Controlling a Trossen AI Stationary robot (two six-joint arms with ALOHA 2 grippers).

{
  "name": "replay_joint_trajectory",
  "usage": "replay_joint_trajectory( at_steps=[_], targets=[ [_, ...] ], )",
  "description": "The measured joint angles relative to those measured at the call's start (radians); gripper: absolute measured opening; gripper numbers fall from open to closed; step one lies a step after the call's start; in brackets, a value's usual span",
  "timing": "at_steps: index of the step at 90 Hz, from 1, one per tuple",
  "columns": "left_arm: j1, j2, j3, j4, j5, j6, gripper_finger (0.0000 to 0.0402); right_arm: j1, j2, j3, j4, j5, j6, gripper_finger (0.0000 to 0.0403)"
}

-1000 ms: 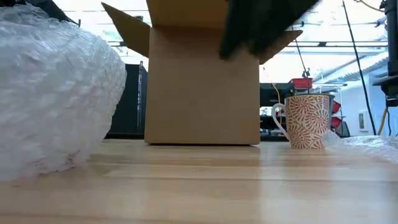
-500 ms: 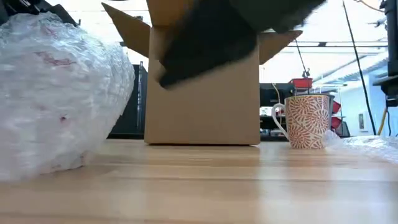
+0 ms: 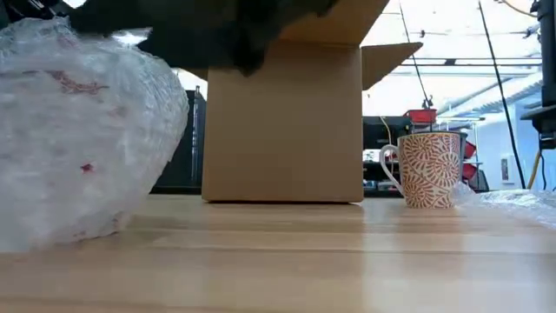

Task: Wrap mug
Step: Wrap the red cup in the bubble wrap

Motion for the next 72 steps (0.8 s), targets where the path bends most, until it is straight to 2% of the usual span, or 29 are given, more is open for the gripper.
replay_joint_trajectory(
  at_steps=[39, 55, 72],
  targets=[
    [0.001, -0.018, -0.003, 0.003, 0.014, 0.015, 0.0206, -0.037, 0.040, 0.003, 0.026, -0.073, 0.012, 0.0263],
    [0.001, -0.096, 0.003, -0.028, 0.022, -0.020, 0.0206, -0.035, 0.040, 0.006, 0.002, -0.077, 0.002, 0.0263],
    [-0.001, -0.199, 0.045, -0.098, -0.015, -0.011, 0.0206, -0.035, 0.040, 0.006, -0.006, -0.075, 0.000, 0.0263]
  ],
)
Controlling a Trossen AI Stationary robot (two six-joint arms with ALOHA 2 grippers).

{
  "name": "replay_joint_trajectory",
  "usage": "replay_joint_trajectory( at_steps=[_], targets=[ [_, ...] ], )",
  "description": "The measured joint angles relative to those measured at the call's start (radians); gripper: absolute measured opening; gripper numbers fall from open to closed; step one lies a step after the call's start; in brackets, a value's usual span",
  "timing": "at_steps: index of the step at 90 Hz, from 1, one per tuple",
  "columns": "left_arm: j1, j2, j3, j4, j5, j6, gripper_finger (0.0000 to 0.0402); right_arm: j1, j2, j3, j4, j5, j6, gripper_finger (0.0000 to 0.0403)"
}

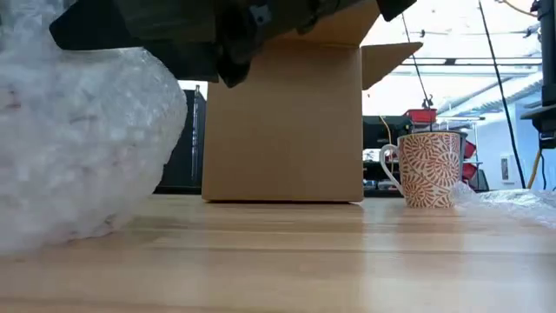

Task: Wrap mug
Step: Wrap the red cup in the bubble wrap

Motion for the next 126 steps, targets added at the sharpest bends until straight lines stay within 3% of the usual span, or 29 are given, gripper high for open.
replay_joint_trajectory(
  at_steps=[19, 34, 80, 108, 126],
  targets=[
    [0.001, -0.084, 0.010, -0.086, -0.124, 0.004, 0.0206, 0.002, 0.000, -0.001, -0.002, 0.000, 0.000, 0.0263],
    [0.008, -0.079, 0.001, -0.214, -0.227, -0.018, 0.0206, 0.002, 0.001, -0.002, -0.002, 0.000, 0.000, 0.0263],
    [0.048, 0.194, -0.010, -0.155, -0.154, -0.062, 0.0205, 0.003, 0.001, -0.003, 0.003, -0.008, -0.019, 0.0263],
    [0.048, 0.179, -0.016, -0.154, -0.130, -0.051, 0.0206, 0.016, -0.059, -0.009, 0.006, -0.007, -0.051, 0.0263],
    [0.050, 0.173, -0.014, -0.144, -0.130, -0.050, 0.0206, 0.013, -0.028, -0.006, 0.022, -0.004, -0.031, 0.0263]
  ],
)
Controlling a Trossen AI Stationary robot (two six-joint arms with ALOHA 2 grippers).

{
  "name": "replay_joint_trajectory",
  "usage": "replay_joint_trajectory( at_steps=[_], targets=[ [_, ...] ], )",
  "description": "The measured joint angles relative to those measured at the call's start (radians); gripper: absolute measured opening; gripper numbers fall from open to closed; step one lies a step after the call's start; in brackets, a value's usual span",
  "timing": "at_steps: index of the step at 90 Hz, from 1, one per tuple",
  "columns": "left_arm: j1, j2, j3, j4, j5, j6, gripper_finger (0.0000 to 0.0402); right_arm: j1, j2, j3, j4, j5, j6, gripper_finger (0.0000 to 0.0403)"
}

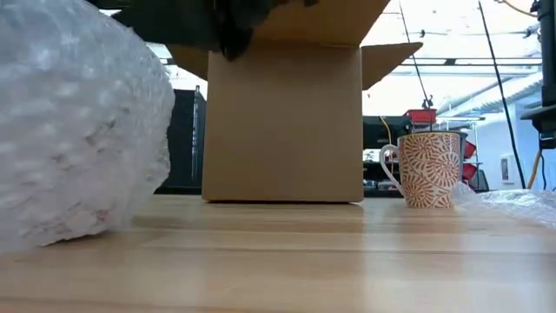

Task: Wrap mug
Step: Wrap the red cup in the bubble wrap

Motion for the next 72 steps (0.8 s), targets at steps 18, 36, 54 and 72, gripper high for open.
replay_joint_trajectory(
  at_steps=[18, 36, 54, 72],
  targets=[
    [0.001, -0.001, 0.053, -0.057, 0.001, 0.015, 0.0206, -0.004, 0.018, 0.002, -0.023, 0.010, 0.005, 0.0263],
    [-0.010, -0.035, 0.127, -0.157, 0.004, 0.031, 0.0206, -0.004, 0.019, 0.002, -0.023, 0.006, 0.004, 0.0263],
    [-0.012, -0.089, 0.176, -0.191, -0.007, 0.027, 0.0206, -0.004, 0.020, 0.003, -0.026, 0.004, -0.002, 0.0263],
    [-0.036, -0.124, 0.181, -0.187, -0.010, 0.023, 0.0206, -0.004, 0.020, 0.003, -0.027, 0.003, -0.002, 0.0263]
  ],
)
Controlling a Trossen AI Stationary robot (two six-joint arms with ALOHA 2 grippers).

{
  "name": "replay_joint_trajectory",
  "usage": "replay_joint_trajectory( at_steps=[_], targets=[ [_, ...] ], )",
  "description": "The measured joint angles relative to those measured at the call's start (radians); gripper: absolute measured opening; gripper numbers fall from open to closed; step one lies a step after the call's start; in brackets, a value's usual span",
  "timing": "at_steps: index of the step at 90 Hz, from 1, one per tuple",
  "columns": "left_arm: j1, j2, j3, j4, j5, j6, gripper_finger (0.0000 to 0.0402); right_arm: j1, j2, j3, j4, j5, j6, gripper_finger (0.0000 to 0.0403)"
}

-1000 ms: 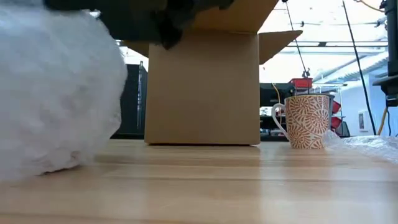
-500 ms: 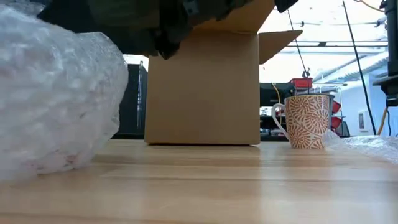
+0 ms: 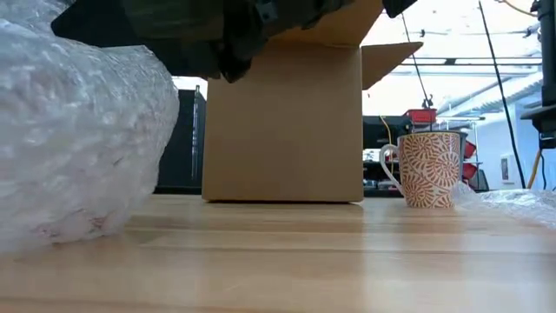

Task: Wrap mug
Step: Wrap the red cup in the bubble wrap

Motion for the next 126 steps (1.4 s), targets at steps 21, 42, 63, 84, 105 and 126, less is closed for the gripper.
replay_joint_trajectory(
  at_steps=[21, 42, 63, 84, 105, 126],
  targets=[
    [-0.045, -0.004, 0.000, 0.005, 0.011, -0.047, 0.0206, 0.000, 0.000, 0.000, -0.001, 0.000, -0.007, 0.0263],
    [-0.055, -0.001, -0.036, 0.129, 0.021, -0.053, 0.0206, 0.000, 0.000, 0.000, -0.001, 0.000, -0.004, 0.0263],
    [-0.051, 0.066, -0.037, 0.124, 0.014, -0.077, 0.0206, 0.000, 0.000, 0.000, -0.001, 0.000, -0.004, 0.0263],
    [-0.052, 0.132, -0.034, 0.122, 0.018, -0.083, 0.0206, 0.000, 0.001, 0.000, -0.001, 0.000, -0.009, 0.0263],
    [-0.047, 0.150, -0.037, 0.101, 0.027, -0.079, 0.0206, 0.005, -0.007, -0.001, -0.011, 0.000, -0.034, 0.0263],
    [-0.044, 0.150, -0.037, 0.099, 0.027, -0.079, 0.0206, 0.019, -0.043, -0.003, -0.039, -0.001, -0.056, 0.0263]
  ],
)
